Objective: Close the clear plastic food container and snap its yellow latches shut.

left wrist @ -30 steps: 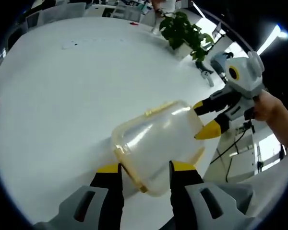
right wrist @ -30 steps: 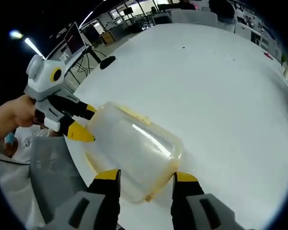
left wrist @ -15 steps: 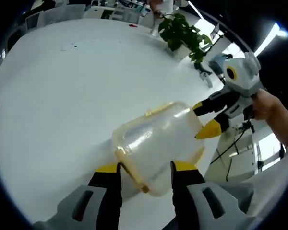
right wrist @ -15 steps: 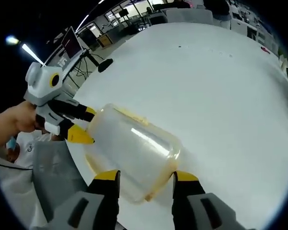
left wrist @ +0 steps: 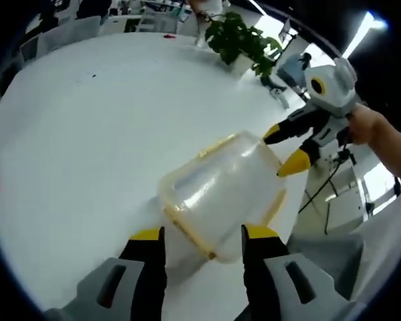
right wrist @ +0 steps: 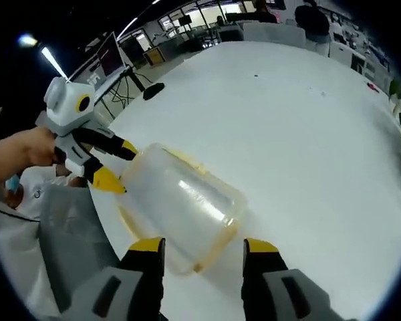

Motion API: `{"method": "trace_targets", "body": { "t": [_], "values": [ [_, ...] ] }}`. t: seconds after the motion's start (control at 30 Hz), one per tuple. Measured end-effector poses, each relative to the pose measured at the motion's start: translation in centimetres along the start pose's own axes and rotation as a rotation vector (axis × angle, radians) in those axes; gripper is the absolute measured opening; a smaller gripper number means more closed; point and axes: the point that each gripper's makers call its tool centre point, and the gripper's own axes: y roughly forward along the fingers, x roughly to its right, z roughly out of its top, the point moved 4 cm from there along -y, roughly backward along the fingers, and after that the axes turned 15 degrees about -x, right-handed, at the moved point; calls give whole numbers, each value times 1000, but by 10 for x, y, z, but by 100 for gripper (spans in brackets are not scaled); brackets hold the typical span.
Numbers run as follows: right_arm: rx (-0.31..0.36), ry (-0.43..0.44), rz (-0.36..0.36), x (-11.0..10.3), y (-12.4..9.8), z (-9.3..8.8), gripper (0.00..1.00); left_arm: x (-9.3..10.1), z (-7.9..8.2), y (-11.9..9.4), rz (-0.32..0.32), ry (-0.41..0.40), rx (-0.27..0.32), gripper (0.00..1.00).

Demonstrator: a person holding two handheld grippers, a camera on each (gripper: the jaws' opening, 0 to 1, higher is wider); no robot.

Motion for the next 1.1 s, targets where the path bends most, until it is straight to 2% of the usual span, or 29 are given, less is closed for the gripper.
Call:
{"method": "trace_targets", "body": {
  "t": [0.1,0.23,0.33,0.47,0.63,0.67,0.7,0.77,0.87,1.0,1.1],
  "values": [
    [-12,-42,-55,5,-3,-2,47,1,-3,-2,-12,12,-8,44],
    [-2,-53,-48,4,-7,-3,50,0,-4,-9,-7,34,1,51],
    [27,-112,-55,3,-11,0,50,1,-2,-15,-14,47,24,52],
    [23,-138,-66,2,-14,0,54,2,1,-21,-9,74,44,55],
    [22,-181,-71,0,-17,0,56,5,8,-29,2,171,75,59],
    [35,-213,-80,-1,-19,2,55,4,8,-29,9,185,71,59],
    [44,-224,-82,-2,-20,3,54,4,10,-31,23,242,77,59],
    [72,-260,-74,-5,-23,7,52,9,12,-32,12,275,94,59],
    [75,-263,-71,-7,-24,8,53,13,14,-32,0,291,102,61],
    [92,-323,-89,-9,-26,12,48,18,13,-27,34,410,70,61],
    [101,-366,-78,-16,-27,13,46,25,14,-26,21,427,86,58]
  ]
}}
